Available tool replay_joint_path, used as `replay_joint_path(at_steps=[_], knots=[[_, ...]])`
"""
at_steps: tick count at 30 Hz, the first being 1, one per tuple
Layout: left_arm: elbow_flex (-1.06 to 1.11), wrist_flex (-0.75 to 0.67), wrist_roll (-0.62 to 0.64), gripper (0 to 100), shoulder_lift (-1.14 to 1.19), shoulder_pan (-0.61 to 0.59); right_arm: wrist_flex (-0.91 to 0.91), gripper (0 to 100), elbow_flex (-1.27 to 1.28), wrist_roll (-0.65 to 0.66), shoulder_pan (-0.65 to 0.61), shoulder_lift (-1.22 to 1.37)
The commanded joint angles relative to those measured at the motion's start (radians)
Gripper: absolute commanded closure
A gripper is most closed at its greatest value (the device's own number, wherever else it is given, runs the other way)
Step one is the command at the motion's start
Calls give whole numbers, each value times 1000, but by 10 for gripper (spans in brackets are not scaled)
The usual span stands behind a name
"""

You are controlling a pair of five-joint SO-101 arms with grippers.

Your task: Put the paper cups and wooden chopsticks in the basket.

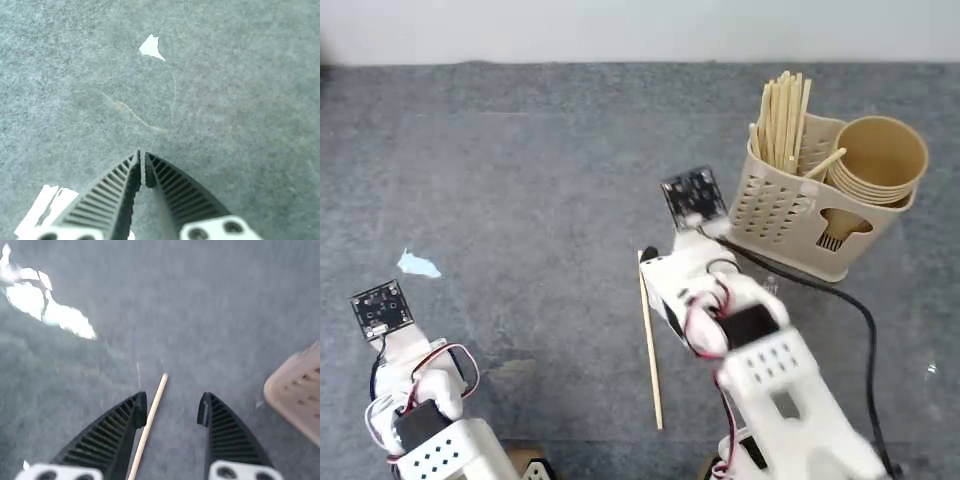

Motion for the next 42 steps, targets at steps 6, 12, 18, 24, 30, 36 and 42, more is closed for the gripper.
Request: replay_joint_path(at_steps=[6, 12, 18, 24, 30, 36, 42], knots=[[-19, 0, -5, 987, -9, -8, 108, 821, -344, -25, -10, 489], [-19, 0, -5, 987, -9, -8, 232, 821, -552, -35, -62, 691], [-19, 0, -5, 987, -9, -8, 248, 822, -666, -69, -65, 862], [-19, 0, -5, 987, -9, -8, 248, 823, -713, -68, -59, 1013], [-19, 0, -5, 987, -9, -8, 249, 998, -720, -14, -64, 1064], [-19, 0, -5, 987, -9, -8, 282, 991, -721, 12, -59, 943], [-19, 0, -5, 987, -9, -8, 444, 991, -838, 12, -30, 697]])
